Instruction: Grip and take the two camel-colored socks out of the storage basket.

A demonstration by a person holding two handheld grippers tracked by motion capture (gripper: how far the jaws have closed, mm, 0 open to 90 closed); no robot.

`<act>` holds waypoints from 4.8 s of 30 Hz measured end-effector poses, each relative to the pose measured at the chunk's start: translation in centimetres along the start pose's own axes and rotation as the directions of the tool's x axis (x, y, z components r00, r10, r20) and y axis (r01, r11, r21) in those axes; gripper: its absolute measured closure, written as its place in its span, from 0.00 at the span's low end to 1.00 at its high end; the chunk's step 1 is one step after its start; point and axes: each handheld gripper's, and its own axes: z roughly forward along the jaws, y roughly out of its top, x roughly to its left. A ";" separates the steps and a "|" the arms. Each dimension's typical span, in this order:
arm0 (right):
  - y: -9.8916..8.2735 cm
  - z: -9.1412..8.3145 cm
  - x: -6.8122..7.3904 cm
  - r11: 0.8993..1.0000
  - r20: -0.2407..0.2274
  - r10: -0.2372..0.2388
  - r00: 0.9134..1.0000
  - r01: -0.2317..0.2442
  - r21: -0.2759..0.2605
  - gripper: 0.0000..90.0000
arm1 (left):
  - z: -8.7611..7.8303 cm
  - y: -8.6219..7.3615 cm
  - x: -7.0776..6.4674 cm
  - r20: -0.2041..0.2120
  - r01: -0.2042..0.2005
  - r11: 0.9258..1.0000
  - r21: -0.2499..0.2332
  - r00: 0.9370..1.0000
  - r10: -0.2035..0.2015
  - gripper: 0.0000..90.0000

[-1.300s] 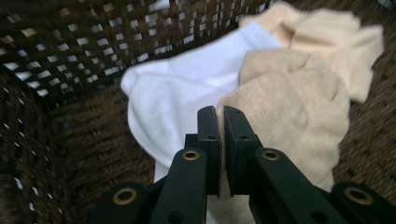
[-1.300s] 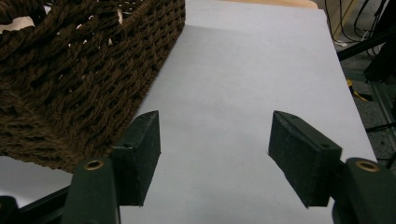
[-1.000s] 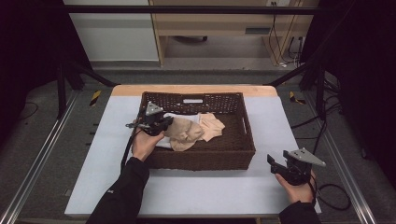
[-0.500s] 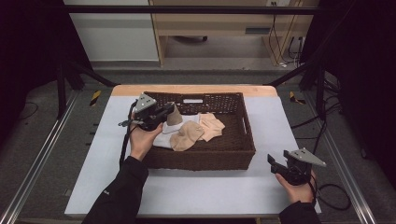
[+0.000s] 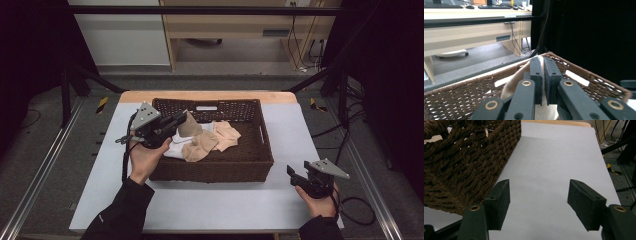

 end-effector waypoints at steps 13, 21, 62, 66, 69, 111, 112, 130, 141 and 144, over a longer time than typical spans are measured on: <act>0.0 -0.1 -0.1 1.000 0.002 0.005 1.000 -0.005 0.000 0.39 | -4.2 1.0 -2.7 0.065 -0.054 0.997 -0.048 0.996 0.057 0.95; -0.1 -0.2 -0.1 1.000 0.005 0.006 1.000 -0.006 -0.004 0.39 | -7.0 0.6 -4.6 0.112 -0.083 0.995 -0.061 0.990 0.089 0.95; -0.4 -0.4 0.0 1.000 0.001 0.004 1.000 -0.004 0.009 0.39 | -8.1 -13.1 -5.5 0.151 -0.039 0.950 0.309 0.989 -0.008 0.95; -0.5 -0.2 0.1 1.000 -0.001 0.001 1.000 -0.001 0.022 0.39 | -7.5 -14.2 -4.4 0.100 -0.017 0.933 0.359 0.995 -0.020 0.95; -0.6 0.0 0.3 0.999 -0.006 -0.006 1.000 0.006 0.035 0.39 | -7.2 -15.0 -3.6 0.069 0.000 0.921 0.389 0.997 -0.029 0.94; -0.6 0.4 0.2 0.999 -0.006 -0.016 1.000 0.016 0.044 0.33 | -7.8 -5.8 -1.2 -0.083 0.012 0.989 0.149 0.997 0.000 0.38; -0.6 0.4 0.2 0.999 -0.006 -0.016 1.000 0.016 0.043 0.34 | -7.6 -5.5 -1.1 -0.084 0.009 0.989 0.146 0.996 0.003 0.38; -0.4 0.3 0.3 0.999 -0.021 -0.007 1.000 0.008 0.044 0.43 | -0.4 -0.7 1.4 -0.172 0.040 0.990 0.132 0.985 -0.017 0.38; -0.4 0.4 0.3 0.999 -0.014 -0.010 1.000 0.010 0.045 0.43 | 3.7 -0.6 2.1 -0.199 0.009 0.990 0.144 0.980 0.020 0.40; -0.4 0.4 0.2 0.999 -0.013 -0.014 1.000 0.015 0.046 0.44 | 5.3 -1.3 2.6 -0.220 0.012 0.985 0.174 0.975 0.027 0.41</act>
